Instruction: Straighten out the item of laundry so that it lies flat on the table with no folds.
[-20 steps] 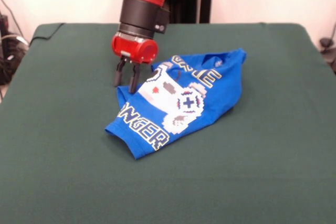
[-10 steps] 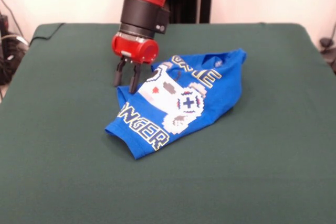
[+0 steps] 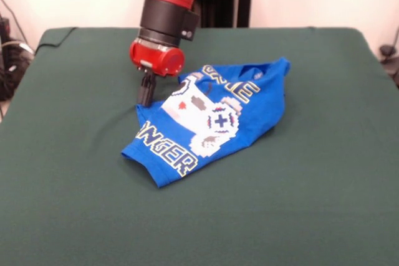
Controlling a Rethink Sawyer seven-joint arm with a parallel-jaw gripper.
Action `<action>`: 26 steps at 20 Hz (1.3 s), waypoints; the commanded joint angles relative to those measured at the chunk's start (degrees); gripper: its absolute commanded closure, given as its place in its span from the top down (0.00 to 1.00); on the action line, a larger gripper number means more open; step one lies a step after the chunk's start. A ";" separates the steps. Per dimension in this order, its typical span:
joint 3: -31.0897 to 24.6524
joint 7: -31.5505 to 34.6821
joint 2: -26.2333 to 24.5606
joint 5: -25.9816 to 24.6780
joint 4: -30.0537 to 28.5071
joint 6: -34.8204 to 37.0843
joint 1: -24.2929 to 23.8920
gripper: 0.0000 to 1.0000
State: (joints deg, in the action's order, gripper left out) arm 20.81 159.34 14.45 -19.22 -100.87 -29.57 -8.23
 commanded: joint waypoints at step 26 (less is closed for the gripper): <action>5.43 -1.75 11.54 -3.60 0.22 12.65 5.51 0.00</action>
State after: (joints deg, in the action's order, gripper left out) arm 29.83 159.34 24.03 -19.98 -101.03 -25.04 -2.74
